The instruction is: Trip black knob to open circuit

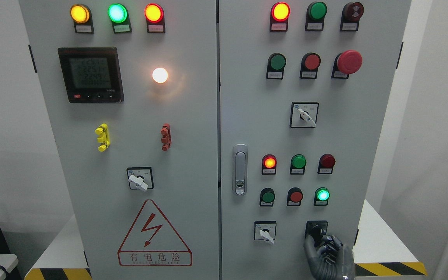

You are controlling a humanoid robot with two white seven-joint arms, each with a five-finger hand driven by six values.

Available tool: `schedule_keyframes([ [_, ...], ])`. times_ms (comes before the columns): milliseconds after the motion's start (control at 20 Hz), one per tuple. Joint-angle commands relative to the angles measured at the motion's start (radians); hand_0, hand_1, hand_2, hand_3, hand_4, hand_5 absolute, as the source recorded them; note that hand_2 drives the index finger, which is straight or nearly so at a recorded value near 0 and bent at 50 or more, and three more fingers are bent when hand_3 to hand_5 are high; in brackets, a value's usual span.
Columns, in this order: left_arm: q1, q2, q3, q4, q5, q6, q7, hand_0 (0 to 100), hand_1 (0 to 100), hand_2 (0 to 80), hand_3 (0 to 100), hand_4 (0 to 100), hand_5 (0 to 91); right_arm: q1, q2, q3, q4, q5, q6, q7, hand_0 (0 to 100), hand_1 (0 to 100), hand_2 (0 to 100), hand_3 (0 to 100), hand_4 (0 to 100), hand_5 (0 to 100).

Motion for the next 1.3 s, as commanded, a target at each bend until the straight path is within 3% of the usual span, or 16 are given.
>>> schedule_keyframes([
  [0,-0.008,0.000,0.000,0.000,-0.034,0.000,0.000,12,39,0.0,0,0,0.0,0.001,-0.001,-0.002,0.000,0.033,-0.024,-0.001,57,78,57,91,94,97],
  [1252,-0.008,-0.001,0.000,0.000,-0.032,0.000,0.000,12,39,0.0,0,0,0.0,0.001,-0.003,-0.005,0.000,0.122,-0.046,0.001,56,80,58,91,92,96],
])
